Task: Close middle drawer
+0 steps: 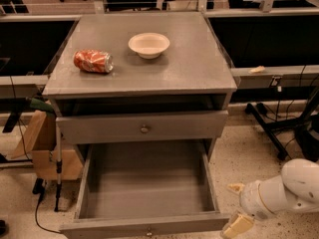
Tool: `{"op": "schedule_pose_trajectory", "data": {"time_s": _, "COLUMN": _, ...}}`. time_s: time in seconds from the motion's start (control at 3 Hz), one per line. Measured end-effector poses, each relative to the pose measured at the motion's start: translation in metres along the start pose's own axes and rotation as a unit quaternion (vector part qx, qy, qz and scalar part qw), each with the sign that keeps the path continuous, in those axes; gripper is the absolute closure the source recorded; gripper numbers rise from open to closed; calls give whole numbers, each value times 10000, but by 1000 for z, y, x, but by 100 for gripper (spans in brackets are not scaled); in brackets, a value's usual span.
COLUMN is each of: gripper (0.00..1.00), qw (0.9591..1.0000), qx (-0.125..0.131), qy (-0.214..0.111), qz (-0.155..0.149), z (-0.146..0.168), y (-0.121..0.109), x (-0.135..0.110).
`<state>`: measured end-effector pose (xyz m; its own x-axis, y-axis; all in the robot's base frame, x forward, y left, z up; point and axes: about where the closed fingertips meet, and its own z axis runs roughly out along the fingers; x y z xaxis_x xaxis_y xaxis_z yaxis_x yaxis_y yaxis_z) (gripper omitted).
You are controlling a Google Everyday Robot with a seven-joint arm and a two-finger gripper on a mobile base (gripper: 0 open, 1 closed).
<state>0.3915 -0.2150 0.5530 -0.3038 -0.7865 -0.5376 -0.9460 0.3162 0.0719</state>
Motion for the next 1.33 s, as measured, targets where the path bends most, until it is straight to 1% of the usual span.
{"op": "schedule_pose_trajectory", "data": {"time_s": 0.33, "gripper": 41, "qw": 9997, "qx": -167, "qy": -83, "qz": 146, "z": 26, "y": 26, "x": 15}}
{"op": "schedule_pose_trajectory", "data": {"time_s": 0.67, "gripper": 64, "qw": 9989, "qx": -344, "qy": -103, "qz": 301, "z": 51, "y": 46, "x": 31}}
{"op": "schedule_pose_trajectory", "data": {"time_s": 1.0, "gripper": 87, "qw": 9978, "qx": -558, "qy": -84, "qz": 347, "z": 87, "y": 50, "x": 40}}
{"op": "schedule_pose_trajectory", "data": {"time_s": 1.33, "gripper": 100, "qw": 9967, "qx": -713, "qy": -93, "qz": 366, "z": 124, "y": 40, "x": 41}}
